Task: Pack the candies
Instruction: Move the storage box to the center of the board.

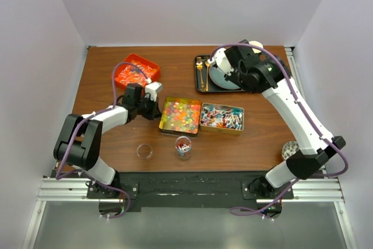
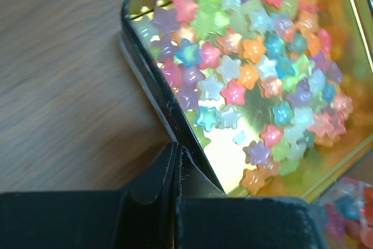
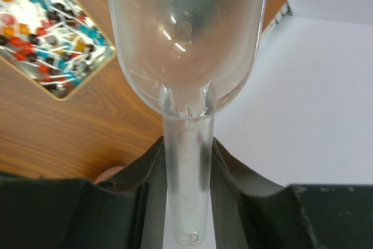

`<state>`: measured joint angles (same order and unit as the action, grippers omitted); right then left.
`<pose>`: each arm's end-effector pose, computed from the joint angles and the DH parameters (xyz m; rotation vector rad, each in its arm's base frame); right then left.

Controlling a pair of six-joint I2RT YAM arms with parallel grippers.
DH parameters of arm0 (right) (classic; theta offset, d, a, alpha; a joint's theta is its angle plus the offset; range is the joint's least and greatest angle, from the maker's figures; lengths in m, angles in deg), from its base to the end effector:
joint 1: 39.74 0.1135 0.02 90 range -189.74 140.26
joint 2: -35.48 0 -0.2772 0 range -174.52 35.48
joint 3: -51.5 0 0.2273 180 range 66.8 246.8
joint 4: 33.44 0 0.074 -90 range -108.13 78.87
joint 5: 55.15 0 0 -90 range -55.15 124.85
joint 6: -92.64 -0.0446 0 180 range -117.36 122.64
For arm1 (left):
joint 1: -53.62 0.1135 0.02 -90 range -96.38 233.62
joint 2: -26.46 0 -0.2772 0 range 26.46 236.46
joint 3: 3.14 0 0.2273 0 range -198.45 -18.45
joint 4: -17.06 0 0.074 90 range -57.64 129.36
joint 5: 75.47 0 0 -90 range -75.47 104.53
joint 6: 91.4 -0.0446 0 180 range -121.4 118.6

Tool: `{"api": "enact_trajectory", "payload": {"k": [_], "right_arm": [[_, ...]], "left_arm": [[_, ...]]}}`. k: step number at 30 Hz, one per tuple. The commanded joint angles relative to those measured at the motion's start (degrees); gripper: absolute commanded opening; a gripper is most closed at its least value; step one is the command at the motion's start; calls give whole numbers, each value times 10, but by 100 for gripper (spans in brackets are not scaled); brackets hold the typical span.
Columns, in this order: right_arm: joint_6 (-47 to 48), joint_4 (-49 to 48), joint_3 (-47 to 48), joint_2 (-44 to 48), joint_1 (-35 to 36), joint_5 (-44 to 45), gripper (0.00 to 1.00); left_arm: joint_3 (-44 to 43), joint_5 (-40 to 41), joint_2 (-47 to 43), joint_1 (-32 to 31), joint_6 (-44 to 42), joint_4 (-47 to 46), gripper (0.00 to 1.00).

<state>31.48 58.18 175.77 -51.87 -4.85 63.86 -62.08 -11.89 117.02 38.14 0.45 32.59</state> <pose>0.2209 0.1277 0.4347 -1.1184 2.1800 -0.5899 0.2778 -0.0975 0.1880 0.5006 2.3397 -0.6937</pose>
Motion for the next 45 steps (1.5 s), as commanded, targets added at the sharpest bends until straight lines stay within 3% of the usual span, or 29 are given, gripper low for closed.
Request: {"api": "enact_trajectory", "payload": {"k": [1,7,10,12,14,19,26,35,41,45], "right_arm": [[-19,-7,-20,6,-22,-25,0],[-16,-8,3,-27,-37,-22,0],[-16,-9,17,-39,-41,-19,0],[-14,-8,27,-48,-42,-19,0],[-15,-8,34,-56,-44,-21,0],[-13,-6,45,-70,-51,-29,0],[-16,6,94,-112,-53,-57,0],[-18,17,153,-167,-53,-70,0],[-17,20,155,-175,-54,-73,0],[-17,21,156,-176,-53,-72,0]], "left_arm": [[-51,-75,37,-74,3,-14,0],[-162,-116,130,-156,11,18,0],[-200,-80,138,-176,19,33,7],[-217,-37,133,-174,15,46,20],[-225,-23,118,-165,-1,77,32],[-250,-23,72,-96,-57,122,44],[-378,87,130,0,-158,166,64],[-594,131,296,55,-215,291,63],[-603,122,339,64,-217,320,59],[-573,88,334,64,-229,331,42]]}}
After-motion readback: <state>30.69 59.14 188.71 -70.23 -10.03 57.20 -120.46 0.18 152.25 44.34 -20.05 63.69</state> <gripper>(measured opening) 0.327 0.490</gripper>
